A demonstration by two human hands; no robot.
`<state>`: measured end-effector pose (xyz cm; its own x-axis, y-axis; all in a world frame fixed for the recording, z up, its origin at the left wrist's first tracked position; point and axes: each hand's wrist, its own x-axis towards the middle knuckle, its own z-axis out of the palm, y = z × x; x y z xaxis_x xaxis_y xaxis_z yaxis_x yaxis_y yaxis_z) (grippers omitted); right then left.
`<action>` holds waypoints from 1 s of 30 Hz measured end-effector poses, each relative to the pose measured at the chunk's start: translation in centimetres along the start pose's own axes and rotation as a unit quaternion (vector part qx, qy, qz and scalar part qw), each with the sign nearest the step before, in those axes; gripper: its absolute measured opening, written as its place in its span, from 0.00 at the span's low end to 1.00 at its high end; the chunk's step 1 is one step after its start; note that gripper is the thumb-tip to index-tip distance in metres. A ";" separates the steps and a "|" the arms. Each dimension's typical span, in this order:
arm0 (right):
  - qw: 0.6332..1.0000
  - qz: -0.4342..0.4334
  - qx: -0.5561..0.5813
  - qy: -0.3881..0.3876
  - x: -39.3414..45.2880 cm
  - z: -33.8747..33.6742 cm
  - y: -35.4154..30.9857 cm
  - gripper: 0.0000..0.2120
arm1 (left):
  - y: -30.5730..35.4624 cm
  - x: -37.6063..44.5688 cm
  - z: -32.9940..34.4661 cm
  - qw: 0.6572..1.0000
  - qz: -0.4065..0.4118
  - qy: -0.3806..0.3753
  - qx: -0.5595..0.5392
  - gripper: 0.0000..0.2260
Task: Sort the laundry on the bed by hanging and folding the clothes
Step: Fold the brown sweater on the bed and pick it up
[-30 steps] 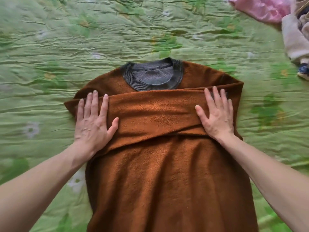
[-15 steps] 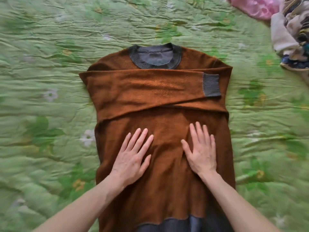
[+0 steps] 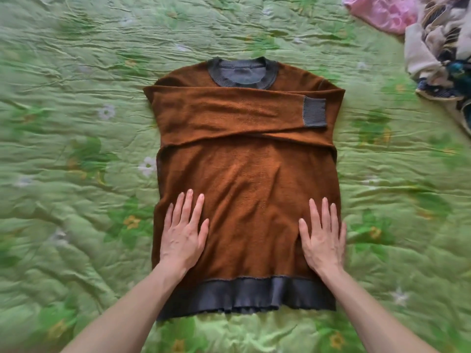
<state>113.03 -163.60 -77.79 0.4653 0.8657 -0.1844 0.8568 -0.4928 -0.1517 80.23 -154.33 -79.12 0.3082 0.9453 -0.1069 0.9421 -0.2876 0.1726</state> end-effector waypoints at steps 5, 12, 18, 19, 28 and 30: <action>0.999 0.018 0.033 -0.031 -4.3 -0.8 2.9 0.29 | 0.7 -5.8 -1.3 0.996 -0.084 0.014 -0.012 0.30; 0.950 0.153 0.267 0.043 -6.1 -2.1 1.8 0.30 | 1.6 -9.2 -2.3 0.878 -0.434 0.037 -0.199 0.22; 0.929 0.198 0.311 -0.018 -8.7 -1.6 2.2 0.19 | 0.0 -11.9 -2.5 0.875 -0.389 0.025 -0.288 0.20; 0.926 0.182 0.331 0.008 -8.9 -2.0 3.0 0.16 | -0.6 -12.3 -2.7 0.876 -0.374 0.052 -0.299 0.19; 0.955 0.199 0.217 -0.033 -9.7 -2.2 9.2 0.15 | -3.6 -13.4 -2.4 0.924 -0.347 -0.052 -0.153 0.15; 0.959 0.201 0.197 -0.029 -9.7 -2.0 9.0 0.14 | -3.1 -13.4 -2.3 0.928 -0.347 -0.050 -0.125 0.14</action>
<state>116.63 -176.27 -75.44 0.7181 0.5977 -0.3566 0.4548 -0.7908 -0.4096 72.83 -165.73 -75.97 -0.3389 0.8668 -0.3657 0.8617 0.4420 0.2492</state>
